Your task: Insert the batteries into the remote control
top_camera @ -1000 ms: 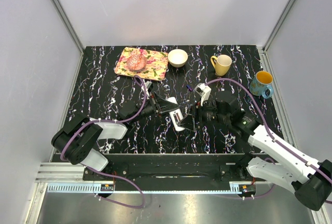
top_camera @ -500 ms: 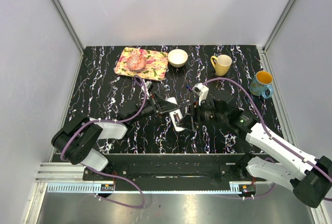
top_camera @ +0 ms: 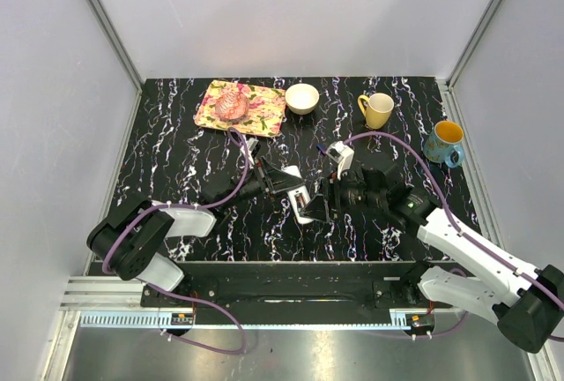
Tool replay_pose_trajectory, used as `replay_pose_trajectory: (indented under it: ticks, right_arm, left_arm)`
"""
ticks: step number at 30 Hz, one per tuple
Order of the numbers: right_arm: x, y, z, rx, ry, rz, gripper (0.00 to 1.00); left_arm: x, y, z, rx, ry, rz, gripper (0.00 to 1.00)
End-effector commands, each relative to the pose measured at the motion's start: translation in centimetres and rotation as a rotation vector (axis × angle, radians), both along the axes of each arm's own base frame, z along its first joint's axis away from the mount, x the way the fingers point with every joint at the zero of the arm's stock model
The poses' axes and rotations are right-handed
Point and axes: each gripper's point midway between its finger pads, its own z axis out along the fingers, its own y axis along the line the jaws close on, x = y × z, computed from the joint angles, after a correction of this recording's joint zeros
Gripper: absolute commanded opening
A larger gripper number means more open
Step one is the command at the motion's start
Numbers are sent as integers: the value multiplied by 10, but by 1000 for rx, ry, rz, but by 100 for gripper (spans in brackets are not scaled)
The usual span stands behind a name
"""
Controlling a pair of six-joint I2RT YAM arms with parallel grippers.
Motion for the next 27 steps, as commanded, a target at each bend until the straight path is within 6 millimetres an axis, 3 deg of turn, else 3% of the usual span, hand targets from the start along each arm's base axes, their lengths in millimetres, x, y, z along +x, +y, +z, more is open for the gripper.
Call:
replay_pose_trajectory:
  ticks: [1,12,18,27]
  right_arm:
    - [5,-4,24,22,-56,-24,71]
    - [1,-9,35,20,-61,-32,72]
    - [6,-13,51,41,-83,-85,71]
    - [1,-9,35,16,-53,-31,72]
  left_arm:
    - [-30,18,86,-270,-358,-14,0]
    - [-22,15,80,-260,-338,5,0]
    - [-19,16,79,-259,-336,24,0]
    - [-24,16,92,-284,-356,1,0]
